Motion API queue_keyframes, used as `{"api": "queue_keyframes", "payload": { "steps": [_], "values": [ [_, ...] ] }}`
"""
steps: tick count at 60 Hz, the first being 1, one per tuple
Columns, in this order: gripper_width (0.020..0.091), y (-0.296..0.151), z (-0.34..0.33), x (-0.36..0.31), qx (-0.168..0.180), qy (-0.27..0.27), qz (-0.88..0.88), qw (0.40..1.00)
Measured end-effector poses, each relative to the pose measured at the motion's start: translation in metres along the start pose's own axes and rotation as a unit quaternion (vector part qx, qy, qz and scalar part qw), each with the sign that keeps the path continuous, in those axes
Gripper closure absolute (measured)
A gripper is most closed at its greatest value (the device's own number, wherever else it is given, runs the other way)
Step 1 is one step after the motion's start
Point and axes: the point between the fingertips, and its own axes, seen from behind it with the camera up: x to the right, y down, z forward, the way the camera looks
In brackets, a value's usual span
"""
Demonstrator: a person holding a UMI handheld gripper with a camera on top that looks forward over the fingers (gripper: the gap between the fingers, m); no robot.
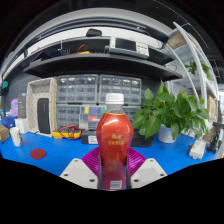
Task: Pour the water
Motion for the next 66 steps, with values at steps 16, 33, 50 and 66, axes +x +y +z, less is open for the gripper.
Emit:
{"api": "queue_keyframes", "payload": {
  "steps": [16,33,50,66],
  "values": [
    [0.0843,-0.007,0.000,-0.039,-0.015,0.021,-0.016,1.000],
    [0.0842,-0.025,0.024,-0.139,-0.011,-0.065,-0.219,0.974],
    [0.0841,-0.062,0.052,-0.308,0.067,-0.112,-0.547,0.827],
    [0.0844,-0.079,0.061,-0.392,0.129,-0.094,-0.747,0.645]
  ]
}}
